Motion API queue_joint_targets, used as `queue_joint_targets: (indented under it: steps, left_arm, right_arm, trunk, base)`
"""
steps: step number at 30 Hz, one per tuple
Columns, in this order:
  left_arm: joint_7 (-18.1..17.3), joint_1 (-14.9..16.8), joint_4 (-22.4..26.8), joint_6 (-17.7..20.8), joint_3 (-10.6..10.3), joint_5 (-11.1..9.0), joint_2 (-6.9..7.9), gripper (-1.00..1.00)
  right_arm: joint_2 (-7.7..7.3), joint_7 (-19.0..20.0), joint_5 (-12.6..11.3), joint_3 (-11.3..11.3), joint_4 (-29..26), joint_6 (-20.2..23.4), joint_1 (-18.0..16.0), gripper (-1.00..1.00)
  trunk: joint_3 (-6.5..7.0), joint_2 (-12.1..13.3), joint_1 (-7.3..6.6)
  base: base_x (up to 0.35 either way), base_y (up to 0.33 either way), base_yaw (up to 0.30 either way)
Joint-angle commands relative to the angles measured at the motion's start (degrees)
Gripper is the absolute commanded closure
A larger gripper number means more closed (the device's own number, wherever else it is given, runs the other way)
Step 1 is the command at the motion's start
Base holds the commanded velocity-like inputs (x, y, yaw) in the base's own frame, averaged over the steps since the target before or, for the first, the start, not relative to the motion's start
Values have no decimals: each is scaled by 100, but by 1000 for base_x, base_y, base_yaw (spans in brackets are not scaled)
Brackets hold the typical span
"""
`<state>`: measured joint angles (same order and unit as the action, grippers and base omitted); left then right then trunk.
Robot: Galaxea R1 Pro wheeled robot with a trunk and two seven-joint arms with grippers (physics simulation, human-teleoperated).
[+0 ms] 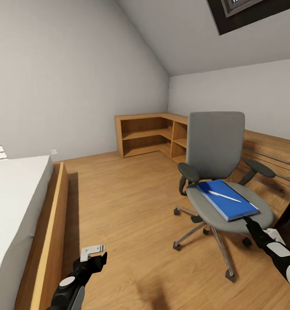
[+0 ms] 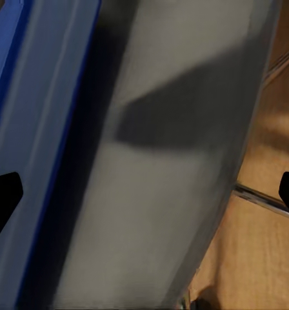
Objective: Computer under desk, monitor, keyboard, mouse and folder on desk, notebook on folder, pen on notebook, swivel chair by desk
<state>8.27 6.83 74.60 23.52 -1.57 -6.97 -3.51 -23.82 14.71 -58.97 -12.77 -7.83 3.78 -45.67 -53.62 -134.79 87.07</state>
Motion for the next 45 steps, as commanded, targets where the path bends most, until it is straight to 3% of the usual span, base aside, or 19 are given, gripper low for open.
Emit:
queue_joint_targets:
  steps: [1,27,34,45]
  left_arm:
    - [52,2,7,22,-10,-59,0,-100]
    - [52,2,-41,22,-16,-59,-9,-100]
    - [59,2,-111,21,-221,-59,0,-100]
    - [60,2,-165,29,-256,-59,2,-100]
  right_arm:
    - [0,23,-9,-49,7,35,-4,-100]
    - [0,23,-9,-44,1,35,-4,-100]
    - [0,23,-9,-43,1,35,-4,-100]
    - [0,23,-9,-42,1,28,-3,-100]
  trunk:
    - [-6,-2,-1]
    - [-63,-2,-1]
    - [-63,-2,-1]
    - [-63,-2,-1]
  base:
    - [15,0,0]
    - [200,-154,22]
    - [227,-215,0]
    - [21,-20,0]
